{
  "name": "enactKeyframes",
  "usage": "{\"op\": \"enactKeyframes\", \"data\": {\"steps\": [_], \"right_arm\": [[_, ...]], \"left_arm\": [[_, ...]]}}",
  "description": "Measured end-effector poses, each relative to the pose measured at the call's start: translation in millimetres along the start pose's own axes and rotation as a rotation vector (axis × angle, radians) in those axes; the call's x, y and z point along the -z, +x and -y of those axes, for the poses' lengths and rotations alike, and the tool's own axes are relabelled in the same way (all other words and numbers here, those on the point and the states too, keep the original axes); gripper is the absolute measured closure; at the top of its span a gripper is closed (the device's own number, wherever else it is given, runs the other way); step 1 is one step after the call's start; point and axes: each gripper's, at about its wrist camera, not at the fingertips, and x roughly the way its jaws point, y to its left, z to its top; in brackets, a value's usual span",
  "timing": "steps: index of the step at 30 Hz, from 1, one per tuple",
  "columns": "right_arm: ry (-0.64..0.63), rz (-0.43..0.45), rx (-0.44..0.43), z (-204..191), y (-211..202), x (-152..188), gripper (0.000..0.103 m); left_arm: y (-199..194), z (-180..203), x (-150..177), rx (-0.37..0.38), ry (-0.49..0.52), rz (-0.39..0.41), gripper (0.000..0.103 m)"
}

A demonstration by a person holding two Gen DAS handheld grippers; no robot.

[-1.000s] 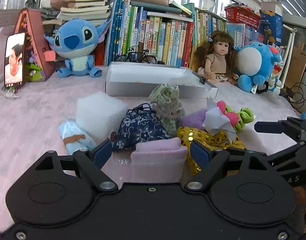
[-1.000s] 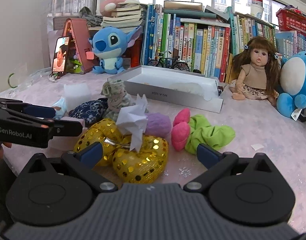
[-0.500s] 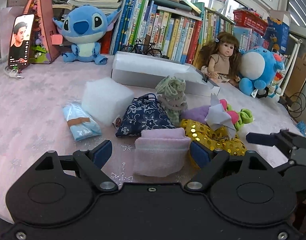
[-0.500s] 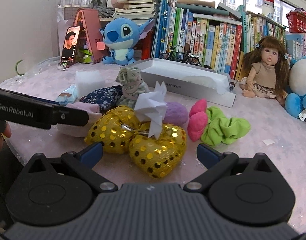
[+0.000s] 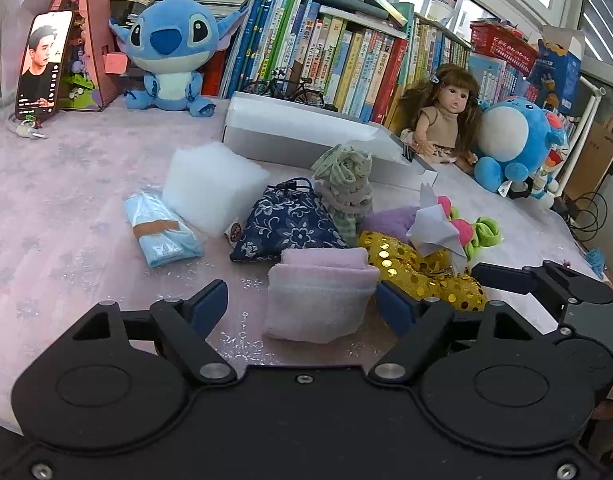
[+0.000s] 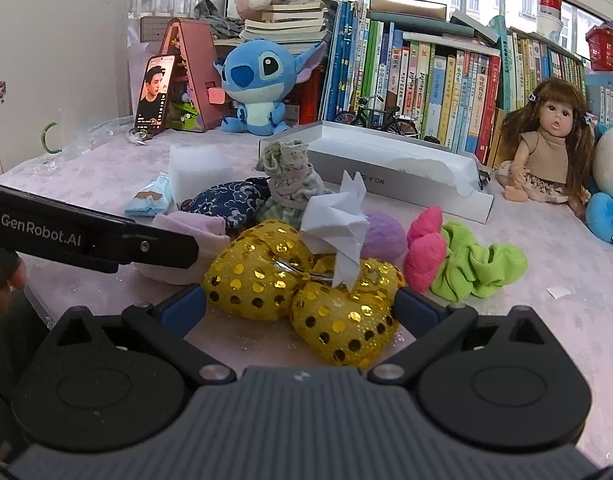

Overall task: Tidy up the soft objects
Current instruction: 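Move both grippers back toward the pink sock and gold heart pillow, then close the left gripper on the pink sock while the right gripper grasps the gold heart pillow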

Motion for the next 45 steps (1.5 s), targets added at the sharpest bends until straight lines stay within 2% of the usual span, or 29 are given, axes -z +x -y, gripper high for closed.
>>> {"op": "enactKeyframes", "data": {"steps": [3,8,10,12,14,29,37,39,41,45], "right_arm": [[-0.014,0.002,0.003,-2.5,0.7,-0.6,0.000],[-0.017,0.003,0.002,-3.2,1.5,-0.7,0.000],[-0.013,0.003,0.002,-3.4,2.4,-0.7,0.000],[-0.014,0.004,0.002,-3.8,3.0,-0.8,0.000],[-0.016,0.005,0.002,-3.8,3.3,-1.2,0.000],[-0.006,0.017,0.006,-2.6,14.9,-8.2,0.000],[0.046,-0.004,0.016,6.8,16.2,-7.9,0.000],[0.053,-0.006,0.004,9.1,12.7,-7.3,0.003],[0.057,-0.006,-0.005,10.1,8.5,-7.3,0.016],[0.042,0.016,-0.017,9.2,-4.1,-8.4,0.030]], "left_arm": [[2.4,1.0,-0.6,0.010,0.002,-0.007,0.034],[7.1,2.9,-0.4,0.031,-0.001,-0.023,0.040],[8.9,3.9,-0.6,0.037,0.002,-0.024,0.046],[10.2,4.2,-1.4,0.040,-0.003,-0.026,0.057],[9.5,4.4,-2.7,0.038,-0.008,-0.027,0.060],[-3.5,3.8,-9.3,0.045,0.000,0.001,0.061],[-6.8,2.4,-12.5,0.041,-0.002,0.016,0.061],[-6.7,2.2,-12.5,0.040,-0.002,0.016,0.061],[-6.6,2.3,-12.5,0.040,-0.002,0.015,0.061],[-5.8,0.8,-12.6,0.038,-0.005,0.012,0.061]]}}
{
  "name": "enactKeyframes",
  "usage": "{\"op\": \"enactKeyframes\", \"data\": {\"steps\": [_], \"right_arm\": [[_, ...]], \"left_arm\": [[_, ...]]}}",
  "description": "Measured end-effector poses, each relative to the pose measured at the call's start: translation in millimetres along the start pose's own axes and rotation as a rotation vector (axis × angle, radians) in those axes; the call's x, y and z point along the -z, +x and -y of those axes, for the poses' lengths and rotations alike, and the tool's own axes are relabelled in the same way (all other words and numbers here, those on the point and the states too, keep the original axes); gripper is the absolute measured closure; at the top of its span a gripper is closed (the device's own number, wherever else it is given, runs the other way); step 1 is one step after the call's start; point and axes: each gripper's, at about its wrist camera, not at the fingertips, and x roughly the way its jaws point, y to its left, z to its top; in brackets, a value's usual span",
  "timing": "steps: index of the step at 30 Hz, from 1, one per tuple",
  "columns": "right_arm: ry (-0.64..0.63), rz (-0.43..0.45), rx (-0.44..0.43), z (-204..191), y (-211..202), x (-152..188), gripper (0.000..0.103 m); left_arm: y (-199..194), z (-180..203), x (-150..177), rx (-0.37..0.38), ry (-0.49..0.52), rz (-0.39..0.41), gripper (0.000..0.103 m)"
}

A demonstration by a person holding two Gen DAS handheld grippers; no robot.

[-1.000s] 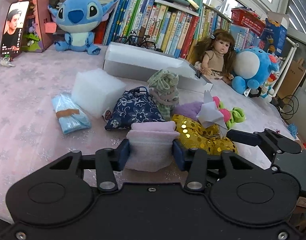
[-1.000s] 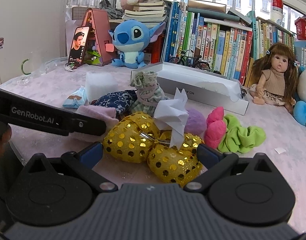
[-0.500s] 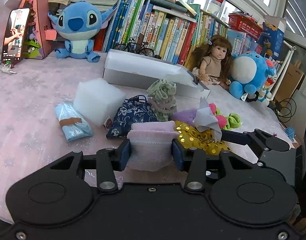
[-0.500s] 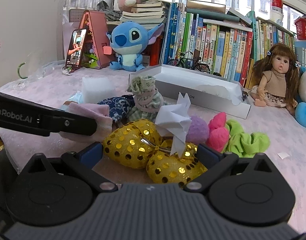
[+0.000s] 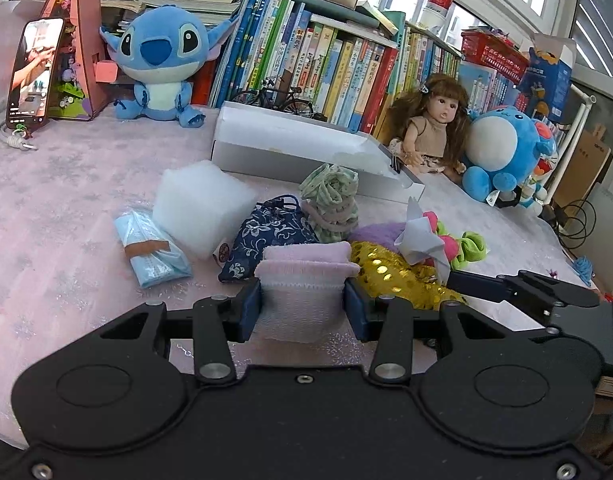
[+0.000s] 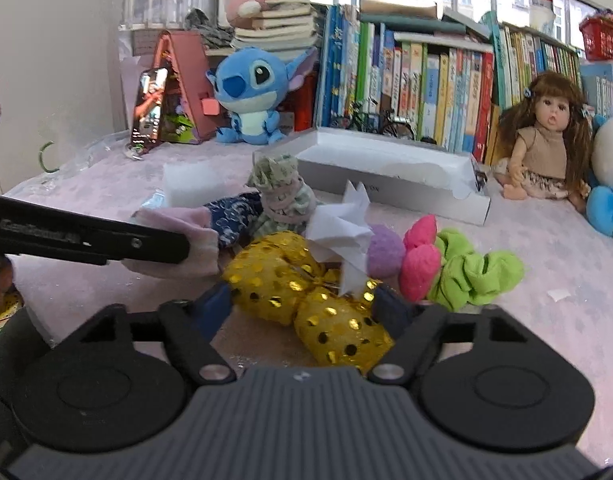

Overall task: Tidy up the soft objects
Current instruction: 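Close the left gripper on the pink sock while the right gripper grasps the gold heart pillow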

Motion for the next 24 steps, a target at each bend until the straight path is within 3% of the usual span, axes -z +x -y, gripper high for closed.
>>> {"op": "enactKeyframes", "data": {"steps": [5,10,19,20,24], "right_arm": [[-0.053,0.036,0.012,-6.9,-13.2,-4.5,0.043],[-0.057,0.051,0.031,-5.3,-20.2,-7.0,0.045],[0.099,0.026,0.070,24.5,-17.8,-4.6,0.011],[0.121,0.022,0.071,28.5,-16.1,-4.4,0.003],[0.206,-0.004,0.043,38.4,-5.4,-4.9,0.000]], "left_arm": [[0.7,-0.1,0.1,0.000,0.003,0.000,0.060],[0.3,-0.2,0.1,-0.001,0.001,0.001,0.060],[-0.5,-0.6,-0.3,-0.007,-0.001,0.001,0.060],[-0.8,-0.2,-0.2,-0.008,-0.001,0.001,0.060],[-0.1,0.6,0.0,-0.007,0.000,0.000,0.060]]}}
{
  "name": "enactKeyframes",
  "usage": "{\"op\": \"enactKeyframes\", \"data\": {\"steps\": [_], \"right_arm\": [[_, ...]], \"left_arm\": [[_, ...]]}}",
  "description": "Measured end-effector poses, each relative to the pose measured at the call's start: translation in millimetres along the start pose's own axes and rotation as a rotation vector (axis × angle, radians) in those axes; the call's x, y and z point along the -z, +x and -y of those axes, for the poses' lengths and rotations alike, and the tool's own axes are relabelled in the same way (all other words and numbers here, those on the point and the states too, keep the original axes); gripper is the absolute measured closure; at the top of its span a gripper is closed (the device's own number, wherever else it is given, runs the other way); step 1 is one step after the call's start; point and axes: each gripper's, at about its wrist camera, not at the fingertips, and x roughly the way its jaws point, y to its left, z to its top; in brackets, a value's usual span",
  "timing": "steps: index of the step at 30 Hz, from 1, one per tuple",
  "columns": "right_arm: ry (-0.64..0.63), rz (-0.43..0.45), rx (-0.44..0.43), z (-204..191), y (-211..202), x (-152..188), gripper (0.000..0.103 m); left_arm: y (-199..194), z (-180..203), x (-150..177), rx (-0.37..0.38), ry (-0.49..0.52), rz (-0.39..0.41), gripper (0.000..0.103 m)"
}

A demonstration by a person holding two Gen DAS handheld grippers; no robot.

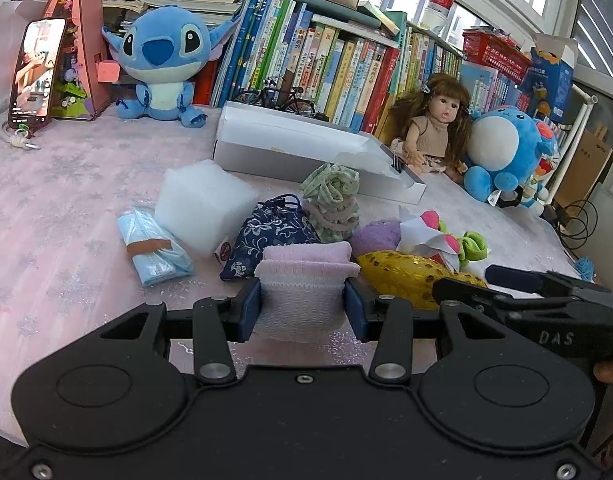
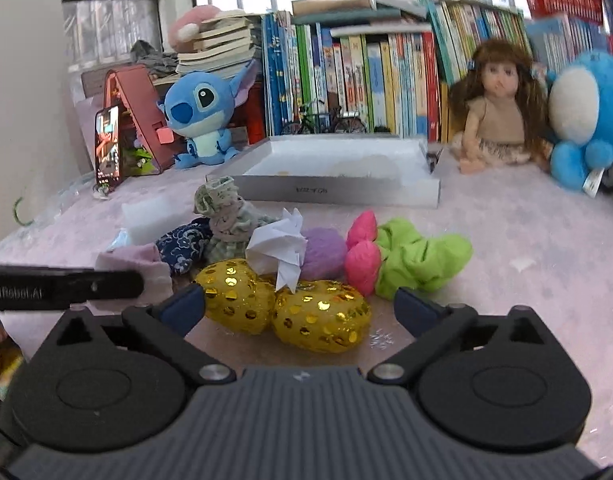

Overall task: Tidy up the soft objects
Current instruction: 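Close the left gripper on the pink sock while the right gripper grasps the gold heart pillow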

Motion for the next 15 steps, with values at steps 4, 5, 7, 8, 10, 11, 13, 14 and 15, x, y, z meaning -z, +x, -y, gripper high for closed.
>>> {"op": "enactKeyframes", "data": {"steps": [4,5,7,8,10,11,13,14,15], "right_arm": [[0.040,-0.030,-0.029,-1.2,12.8,0.4,0.000],[0.043,-0.036,-0.034,-2.0,16.6,0.7,0.000],[0.042,-0.040,-0.036,-4.8,21.2,1.9,0.000],[0.038,-0.041,-0.034,-6.3,22.5,2.0,0.000],[0.022,-0.042,-0.031,-9.5,22.7,1.5,0.004],[0.015,-0.039,-0.031,-10.9,21.1,1.0,0.010],[0.000,-0.032,-0.021,-12.4,16.6,0.6,0.018],[-0.006,-0.028,-0.013,-12.5,13.5,0.4,0.024],[-0.008,-0.025,-0.010,-12.0,10.6,-0.1,0.027]], "left_arm": [[-0.1,0.4,0.2,0.000,-0.001,0.000,0.060],[0.1,0.5,0.1,0.000,0.000,0.000,0.060],[0.3,0.6,0.3,-0.001,0.000,0.001,0.060],[0.0,0.6,0.3,-0.001,-0.001,0.000,0.060],[0.9,1.2,0.7,-0.003,-0.002,0.000,0.060],[1.2,1.5,1.1,-0.004,-0.002,0.000,0.060],[1.5,1.9,1.0,-0.004,-0.002,0.003,0.060],[1.6,2.2,0.7,-0.004,-0.002,0.005,0.060],[1.5,2.2,0.3,-0.005,-0.001,0.006,0.060]]}}
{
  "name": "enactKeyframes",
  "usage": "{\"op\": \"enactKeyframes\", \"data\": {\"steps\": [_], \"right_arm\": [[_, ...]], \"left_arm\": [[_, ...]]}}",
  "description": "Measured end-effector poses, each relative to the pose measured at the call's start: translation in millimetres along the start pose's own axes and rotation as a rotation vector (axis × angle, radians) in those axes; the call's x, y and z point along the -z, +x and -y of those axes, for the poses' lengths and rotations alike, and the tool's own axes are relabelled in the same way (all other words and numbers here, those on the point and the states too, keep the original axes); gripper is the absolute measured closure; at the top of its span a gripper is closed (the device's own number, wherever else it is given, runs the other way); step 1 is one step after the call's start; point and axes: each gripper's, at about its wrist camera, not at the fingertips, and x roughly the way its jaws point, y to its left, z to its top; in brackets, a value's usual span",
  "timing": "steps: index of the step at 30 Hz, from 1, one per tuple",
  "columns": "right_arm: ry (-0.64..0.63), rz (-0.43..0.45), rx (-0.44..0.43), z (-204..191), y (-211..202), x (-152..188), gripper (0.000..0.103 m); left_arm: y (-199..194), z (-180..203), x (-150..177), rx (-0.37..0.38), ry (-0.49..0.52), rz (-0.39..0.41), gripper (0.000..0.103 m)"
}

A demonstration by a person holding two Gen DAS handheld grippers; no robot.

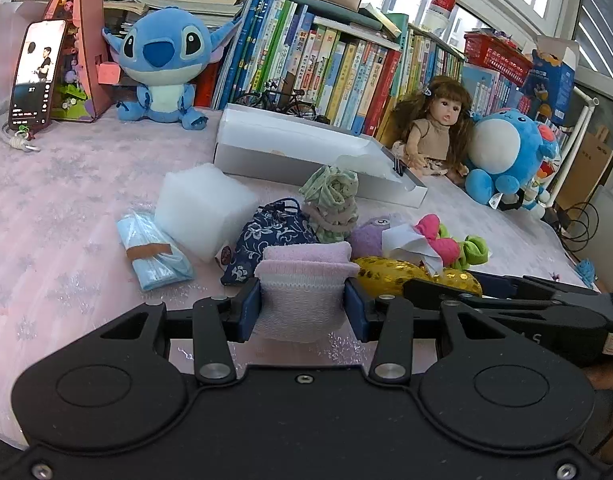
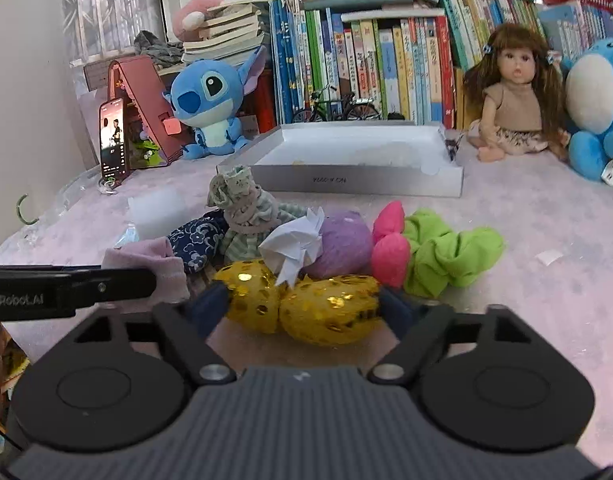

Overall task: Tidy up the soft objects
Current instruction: 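Close the left gripper on the pink sock while the right gripper grasps the gold heart pillow, then carry the pink sock and gold heart pillow over the white tray with both grippers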

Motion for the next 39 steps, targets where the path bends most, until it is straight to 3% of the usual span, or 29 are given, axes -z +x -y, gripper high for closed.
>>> {"op": "enactKeyframes", "data": {"steps": [3,4,5,19,30,39], "right_arm": [[-0.001,0.019,0.012,2.2,-11.3,-2.1,0.041],[-0.003,0.027,0.027,2.8,-14.9,-3.3,0.060],[-0.001,0.028,0.032,3.6,-17.1,-5.4,0.063],[-0.015,0.115,0.087,18.8,-54.6,-20.2,0.064],[0.058,0.227,0.162,47.8,-73.0,-55.8,0.064],[0.145,0.246,0.179,79.1,-55.4,-83.9,0.064]], "left_arm": [[-0.5,0.3,-1.7,0.000,-0.001,0.007,0.060],[-0.7,0.7,-2.0,0.000,-0.001,0.009,0.060],[-1.1,0.3,-2.8,0.001,-0.001,0.011,0.060],[-4.3,4.3,-11.9,0.009,0.016,0.031,0.060],[0.5,5.5,-64.6,0.037,0.028,0.096,0.060],[20.7,9.6,-104.4,0.034,0.040,0.125,0.060]]}}
